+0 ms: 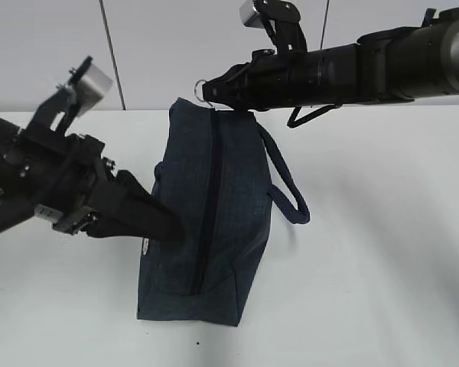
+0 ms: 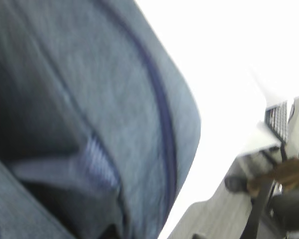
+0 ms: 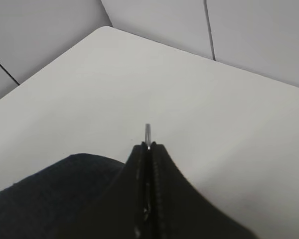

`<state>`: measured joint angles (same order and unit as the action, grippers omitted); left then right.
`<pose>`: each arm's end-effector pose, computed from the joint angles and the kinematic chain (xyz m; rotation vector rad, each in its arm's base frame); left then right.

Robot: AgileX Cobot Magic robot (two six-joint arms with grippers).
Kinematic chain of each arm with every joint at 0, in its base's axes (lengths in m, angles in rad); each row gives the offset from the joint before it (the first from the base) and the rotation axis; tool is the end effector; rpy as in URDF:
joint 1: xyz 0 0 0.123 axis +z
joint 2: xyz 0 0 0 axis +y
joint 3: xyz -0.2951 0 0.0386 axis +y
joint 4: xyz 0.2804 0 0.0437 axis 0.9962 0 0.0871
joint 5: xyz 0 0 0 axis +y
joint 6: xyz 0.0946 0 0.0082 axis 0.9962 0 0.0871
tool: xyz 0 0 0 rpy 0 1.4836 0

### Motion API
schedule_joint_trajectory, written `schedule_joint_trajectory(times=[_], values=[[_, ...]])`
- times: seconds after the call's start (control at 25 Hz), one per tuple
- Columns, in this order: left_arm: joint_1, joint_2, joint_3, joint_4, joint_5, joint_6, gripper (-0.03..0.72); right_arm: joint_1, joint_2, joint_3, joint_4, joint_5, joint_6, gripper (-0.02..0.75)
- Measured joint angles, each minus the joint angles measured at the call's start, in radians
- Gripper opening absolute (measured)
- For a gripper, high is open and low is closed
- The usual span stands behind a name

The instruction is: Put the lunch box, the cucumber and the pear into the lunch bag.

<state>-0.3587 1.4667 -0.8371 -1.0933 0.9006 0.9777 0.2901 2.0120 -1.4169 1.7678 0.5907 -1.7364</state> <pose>0.2510 -0.1647 0.2310 0.8346 2.4068 -1.1016 0.4561 0.1904 0.2231 -0.5984 1.8736 0.7984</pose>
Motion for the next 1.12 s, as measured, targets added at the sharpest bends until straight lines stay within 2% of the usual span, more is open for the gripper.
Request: schedule_joint_trajectory(times=[0.08, 0.16, 0.4, 0.52, 0.64, 1.12], values=[[0.016, -0.024, -0.014, -0.002, 0.01, -0.023, 0.286, 0.0, 0.0, 0.0, 0.0, 0.006, 0.009, 0.006], [0.051, -0.049, -0.029, -0.003, 0.012, -0.032, 0.319, 0.0, 0.0, 0.0, 0.0, 0.006, 0.012, 0.006], [0.144, -0.088, -0.039, -0.045, 0.009, -0.052, 0.339, 0.0, 0.0, 0.0, -0.005, 0.013, 0.019, 0.006], [0.151, -0.088, -0.04, -0.119, -0.039, -0.057, 0.34, 0.0, 0.0, 0.0, -0.008, 0.028, 0.023, 0.006], [0.151, -0.082, -0.07, -0.144, -0.096, -0.057, 0.34, 0.0, 0.0, 0.0, -0.008, 0.03, 0.026, 0.006], [0.153, 0.147, -0.29, -0.154, -0.149, -0.06, 0.34, 0.0, 0.0, -0.001, -0.01, 0.038, 0.035, 0.006]])
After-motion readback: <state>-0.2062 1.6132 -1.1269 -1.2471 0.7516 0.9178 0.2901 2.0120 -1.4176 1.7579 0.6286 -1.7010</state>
